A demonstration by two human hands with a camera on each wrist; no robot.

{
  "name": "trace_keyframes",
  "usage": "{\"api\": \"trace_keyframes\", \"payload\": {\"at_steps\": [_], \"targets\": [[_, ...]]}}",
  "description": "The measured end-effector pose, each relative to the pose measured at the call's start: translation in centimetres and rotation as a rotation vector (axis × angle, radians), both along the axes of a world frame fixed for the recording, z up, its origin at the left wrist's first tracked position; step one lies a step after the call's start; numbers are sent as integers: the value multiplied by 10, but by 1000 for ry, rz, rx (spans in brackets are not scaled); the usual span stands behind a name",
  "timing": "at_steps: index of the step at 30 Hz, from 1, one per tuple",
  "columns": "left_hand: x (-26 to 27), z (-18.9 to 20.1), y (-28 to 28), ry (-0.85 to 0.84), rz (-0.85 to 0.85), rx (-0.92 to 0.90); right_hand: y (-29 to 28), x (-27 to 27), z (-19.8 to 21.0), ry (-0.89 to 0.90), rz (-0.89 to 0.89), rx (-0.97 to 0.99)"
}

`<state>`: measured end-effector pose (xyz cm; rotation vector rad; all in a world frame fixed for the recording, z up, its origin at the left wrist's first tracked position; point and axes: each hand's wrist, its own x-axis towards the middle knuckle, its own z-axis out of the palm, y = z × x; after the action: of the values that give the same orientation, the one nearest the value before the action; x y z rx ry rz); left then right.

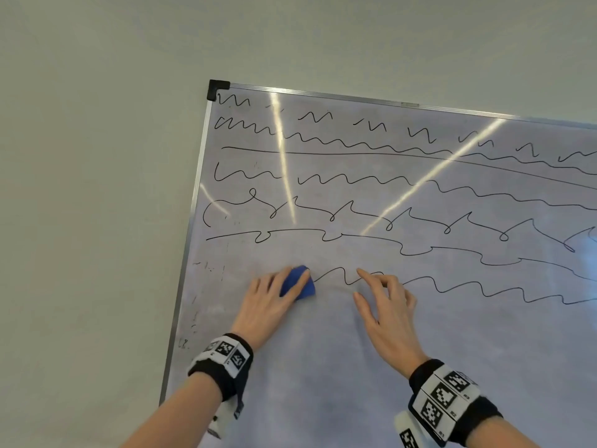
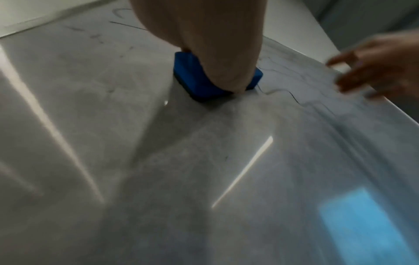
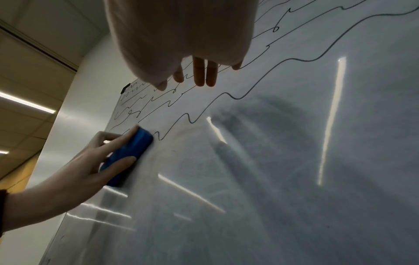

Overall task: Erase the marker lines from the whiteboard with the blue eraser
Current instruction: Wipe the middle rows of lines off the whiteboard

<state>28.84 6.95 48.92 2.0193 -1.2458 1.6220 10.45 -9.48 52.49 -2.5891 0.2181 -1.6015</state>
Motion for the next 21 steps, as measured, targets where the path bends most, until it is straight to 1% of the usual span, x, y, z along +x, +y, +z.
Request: {"api": "trace_keyframes", "payload": {"at_steps": [2,4,5,7,10,12,14,15,18,20,21], "targets": [[6,3,4,110,39,-141,-9,-6,-1,12,-4,8],[-1,6,-4,228,86,-285,-19,-14,-2,22,-7,21],[-8,6,-11,264,87,-322,-23,-17,-3,25,-8,30],[-27,4,-31,259,48,-301,-30,-21,-4,27,-11,36],[-49,-4,-56,162,-15,-110,-36,-21,-3,23,-11,24],[-50,-5,-57,114,-25,-41,-39,-21,0,29,-2,15],[-42,-2,-46,90,9,-18,-43,-23,3,33,0,4],[-36,0,-39,109,33,-49,-44,-25,4,32,3,4],[-22,9,-27,239,127,-253,-51,-34,5,9,26,23],[-27,12,-37,332,160,-344,-58,-41,4,2,36,19],[-34,12,-47,363,149,-371,-62,-46,4,0,38,17]]}}
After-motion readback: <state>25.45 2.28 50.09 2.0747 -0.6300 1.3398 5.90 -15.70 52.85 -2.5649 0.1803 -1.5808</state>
